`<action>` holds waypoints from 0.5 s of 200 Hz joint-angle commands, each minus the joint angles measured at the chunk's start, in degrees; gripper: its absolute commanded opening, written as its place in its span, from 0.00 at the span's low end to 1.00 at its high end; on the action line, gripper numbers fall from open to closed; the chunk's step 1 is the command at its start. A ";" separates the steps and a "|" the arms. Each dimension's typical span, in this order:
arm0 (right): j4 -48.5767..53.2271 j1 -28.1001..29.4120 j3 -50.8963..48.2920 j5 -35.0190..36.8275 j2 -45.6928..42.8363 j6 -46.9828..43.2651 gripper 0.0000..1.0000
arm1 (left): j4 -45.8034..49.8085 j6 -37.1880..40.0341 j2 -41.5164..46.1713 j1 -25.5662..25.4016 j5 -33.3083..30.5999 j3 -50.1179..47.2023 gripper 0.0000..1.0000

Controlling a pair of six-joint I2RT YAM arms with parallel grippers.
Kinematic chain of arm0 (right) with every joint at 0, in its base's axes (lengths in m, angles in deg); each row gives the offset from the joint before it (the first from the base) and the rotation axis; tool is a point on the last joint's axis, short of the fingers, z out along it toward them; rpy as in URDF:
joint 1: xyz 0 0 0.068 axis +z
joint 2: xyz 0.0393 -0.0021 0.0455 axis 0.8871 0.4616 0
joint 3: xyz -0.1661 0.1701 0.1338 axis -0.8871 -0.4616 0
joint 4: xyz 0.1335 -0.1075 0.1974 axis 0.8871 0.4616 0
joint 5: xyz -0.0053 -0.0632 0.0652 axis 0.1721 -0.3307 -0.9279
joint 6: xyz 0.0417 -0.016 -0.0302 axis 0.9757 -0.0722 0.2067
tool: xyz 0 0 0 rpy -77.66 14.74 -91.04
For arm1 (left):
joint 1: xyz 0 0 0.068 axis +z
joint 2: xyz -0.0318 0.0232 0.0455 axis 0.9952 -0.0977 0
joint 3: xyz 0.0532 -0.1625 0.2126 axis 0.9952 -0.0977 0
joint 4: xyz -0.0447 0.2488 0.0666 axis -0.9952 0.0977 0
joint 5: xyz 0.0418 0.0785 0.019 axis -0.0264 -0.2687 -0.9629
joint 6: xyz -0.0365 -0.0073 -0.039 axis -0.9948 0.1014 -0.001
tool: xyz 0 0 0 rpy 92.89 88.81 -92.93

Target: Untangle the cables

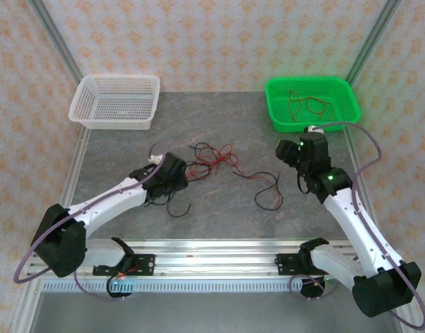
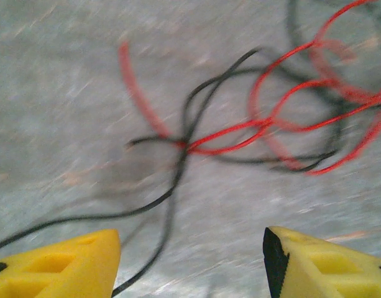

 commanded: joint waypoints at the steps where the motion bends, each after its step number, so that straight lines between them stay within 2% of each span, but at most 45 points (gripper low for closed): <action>1: -2.17 0.45 -1.96 -1.39 -1.57 1.65 0.66 | 2.16 -4.09 2.88 0.36 -1.81 -5.39 0.63; 35: -3.40 0.66 -4.44 -3.69 -2.80 2.20 0.65 | -2.78 -4.97 3.64 0.07 -0.37 -9.98 0.63; 77: -3.91 0.77 -7.35 -5.11 -5.42 3.49 0.65 | -5.07 -4.03 0.12 -1.98 -1.00 -9.95 0.63; 100: -3.91 0.86 -8.37 -5.54 -6.57 4.15 0.65 | -6.01 -3.97 -1.84 -3.03 -1.24 -9.86 0.60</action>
